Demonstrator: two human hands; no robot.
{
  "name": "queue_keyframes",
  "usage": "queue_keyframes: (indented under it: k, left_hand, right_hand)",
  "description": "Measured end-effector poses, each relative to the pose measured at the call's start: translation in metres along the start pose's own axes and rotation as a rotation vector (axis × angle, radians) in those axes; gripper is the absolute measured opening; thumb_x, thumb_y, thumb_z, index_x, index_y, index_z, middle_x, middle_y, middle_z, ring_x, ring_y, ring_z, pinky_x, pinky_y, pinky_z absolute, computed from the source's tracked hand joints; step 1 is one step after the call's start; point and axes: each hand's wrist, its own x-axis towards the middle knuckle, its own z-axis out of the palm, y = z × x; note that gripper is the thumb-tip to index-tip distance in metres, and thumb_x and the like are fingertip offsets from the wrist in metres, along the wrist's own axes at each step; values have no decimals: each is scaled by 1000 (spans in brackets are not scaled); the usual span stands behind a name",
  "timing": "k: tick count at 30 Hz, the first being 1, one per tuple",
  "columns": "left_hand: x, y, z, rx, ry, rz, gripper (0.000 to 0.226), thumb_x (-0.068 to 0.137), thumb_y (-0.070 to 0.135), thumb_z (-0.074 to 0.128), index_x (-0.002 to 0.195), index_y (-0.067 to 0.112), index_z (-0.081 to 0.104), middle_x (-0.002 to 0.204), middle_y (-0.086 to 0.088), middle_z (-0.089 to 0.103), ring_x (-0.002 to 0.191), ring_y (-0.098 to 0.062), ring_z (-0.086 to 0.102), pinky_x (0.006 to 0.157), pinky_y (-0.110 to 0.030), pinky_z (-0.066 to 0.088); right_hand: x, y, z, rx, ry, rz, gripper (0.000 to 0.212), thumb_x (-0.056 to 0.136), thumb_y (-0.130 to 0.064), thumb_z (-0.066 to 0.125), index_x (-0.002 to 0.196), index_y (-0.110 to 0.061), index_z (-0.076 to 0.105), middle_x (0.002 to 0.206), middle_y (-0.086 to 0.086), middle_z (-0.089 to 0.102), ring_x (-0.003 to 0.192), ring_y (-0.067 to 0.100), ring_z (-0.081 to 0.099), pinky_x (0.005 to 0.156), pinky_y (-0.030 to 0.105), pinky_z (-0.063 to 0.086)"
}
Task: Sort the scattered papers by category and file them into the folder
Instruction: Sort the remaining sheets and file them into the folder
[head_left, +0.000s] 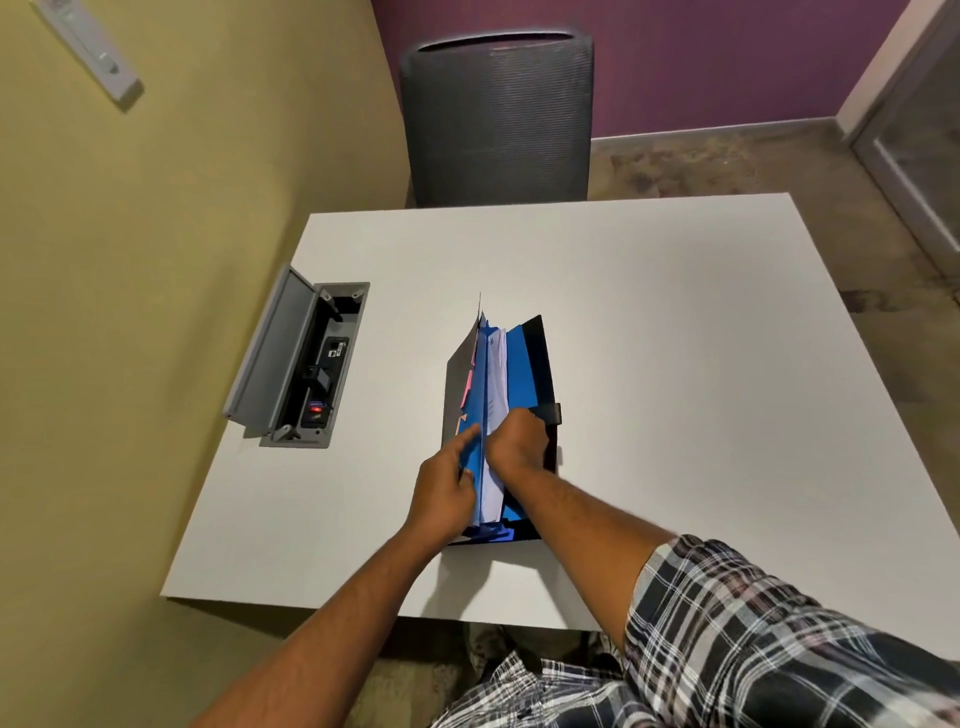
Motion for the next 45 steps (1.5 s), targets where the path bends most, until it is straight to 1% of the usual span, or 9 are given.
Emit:
queue_keyframes:
  k: [5, 9, 12, 17, 24, 30, 37, 41, 45]
  left_hand:
    - [0, -2, -4, 20, -4, -3, 55, 100, -1, 48, 149, 23, 42, 147, 1, 50, 118, -7, 52, 83, 1, 39]
    - [-1, 1, -6, 71, -9, 32, 59, 97, -3, 50, 149, 24, 43, 146, 3, 52, 127, -15, 55, 99, -16, 44]
    - [0, 4, -2, 104, -12, 45, 59, 96, -3, 51, 150, 22, 42, 143, 0, 55, 124, -17, 57, 91, -7, 39]
    - [-1, 15, 12, 116, -5, 55, 55, 98, 4, 51, 150, 18, 41, 133, -10, 61, 107, -25, 62, 87, -26, 51]
    - [-4, 18, 45, 217, -72, 23, 58, 99, 16, 55, 152, 26, 34, 142, -5, 53, 124, -24, 56, 90, -34, 55]
    - [-11, -1, 88, 361, -204, 51, 72, 95, 19, 63, 155, 29, 25, 159, 4, 32, 132, -23, 52, 101, -38, 51]
    - [-14, -21, 142, 614, -253, 17, 93, 89, 1, 59, 153, 47, 10, 165, 1, 13, 128, -35, 52, 86, -44, 57]
    - [-14, -25, 159, 650, -214, -3, 83, 91, 17, 60, 155, 37, 10, 160, -1, 27, 136, -37, 42, 83, -47, 58]
    - [-15, -32, 164, 642, -206, -27, 62, 98, 32, 54, 153, 23, 27, 162, 3, 24, 145, -34, 27, 96, -45, 52]
  right_hand:
    - [3, 6, -5, 30, -18, -37, 23, 94, -14, 71, 112, 1, 67, 112, 16, 71, 102, 29, 69, 71, 29, 52]
    - [2, 9, -9, 54, -29, -110, 26, 96, -24, 68, 110, -2, 65, 108, 14, 70, 96, 26, 67, 68, 28, 45]
    - [-3, 15, -24, 60, 53, -219, 36, 96, -34, 67, 120, -7, 60, 110, 9, 68, 93, 20, 61, 73, 27, 43]
    - [-5, 44, -52, 17, 141, -296, 44, 95, -33, 67, 133, -14, 57, 123, 6, 68, 108, 26, 67, 86, 36, 54]
    - [2, 104, -77, -216, 207, -302, 37, 94, -25, 71, 130, -18, 61, 149, 2, 48, 96, 23, 71, 74, 31, 58]
    - [26, 154, -74, -40, 35, -138, 12, 91, -13, 68, 93, -18, 78, 97, 0, 76, 89, 19, 69, 67, 21, 40]
    - [33, 185, -71, 203, -32, 33, 22, 82, -7, 72, 73, -27, 75, 67, -5, 75, 64, 12, 73, 71, 33, 62]
    - [37, 185, -78, 259, -71, 18, 26, 81, -2, 71, 71, -25, 74, 64, 4, 75, 63, 22, 74, 66, 30, 60]
    - [39, 184, -79, 300, -124, 15, 19, 84, 1, 70, 79, -16, 76, 71, 9, 76, 66, 24, 75, 61, 24, 58]
